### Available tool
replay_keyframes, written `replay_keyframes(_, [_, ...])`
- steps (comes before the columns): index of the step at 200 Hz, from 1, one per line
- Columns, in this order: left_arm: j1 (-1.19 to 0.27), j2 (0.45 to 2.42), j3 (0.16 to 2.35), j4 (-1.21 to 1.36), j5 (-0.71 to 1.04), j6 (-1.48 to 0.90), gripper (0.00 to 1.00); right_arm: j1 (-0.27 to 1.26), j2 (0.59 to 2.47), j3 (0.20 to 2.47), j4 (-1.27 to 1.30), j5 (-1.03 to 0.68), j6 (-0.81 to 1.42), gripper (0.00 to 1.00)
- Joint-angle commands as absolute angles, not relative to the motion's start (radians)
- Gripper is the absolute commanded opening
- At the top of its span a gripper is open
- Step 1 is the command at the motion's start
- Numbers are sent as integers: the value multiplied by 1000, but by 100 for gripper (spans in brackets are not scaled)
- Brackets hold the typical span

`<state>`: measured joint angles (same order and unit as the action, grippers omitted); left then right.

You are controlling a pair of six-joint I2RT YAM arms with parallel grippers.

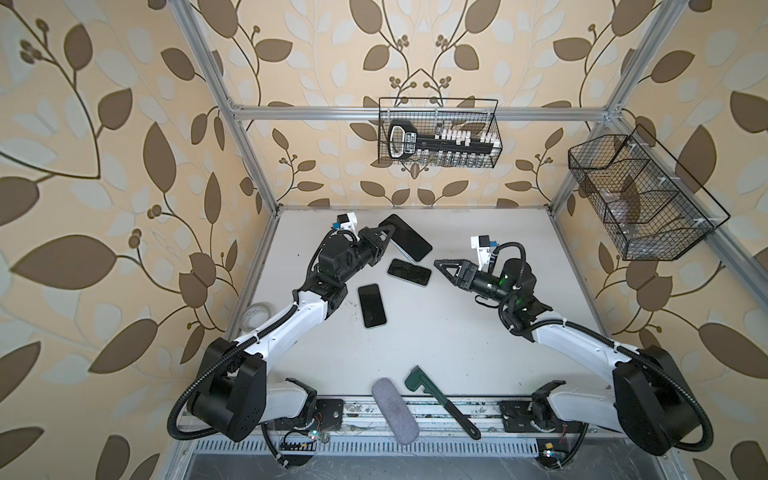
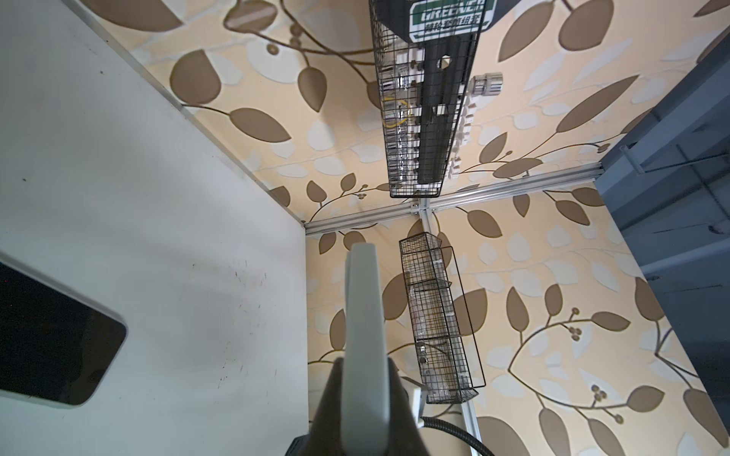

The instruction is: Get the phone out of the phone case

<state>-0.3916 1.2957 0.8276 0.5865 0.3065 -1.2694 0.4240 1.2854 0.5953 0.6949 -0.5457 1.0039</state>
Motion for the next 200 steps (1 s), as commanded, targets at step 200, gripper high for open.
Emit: replay_keyframes(200, [-411, 1265, 816, 772, 342, -1317, 0, 460, 1496, 659, 1021, -616, 1120, 82])
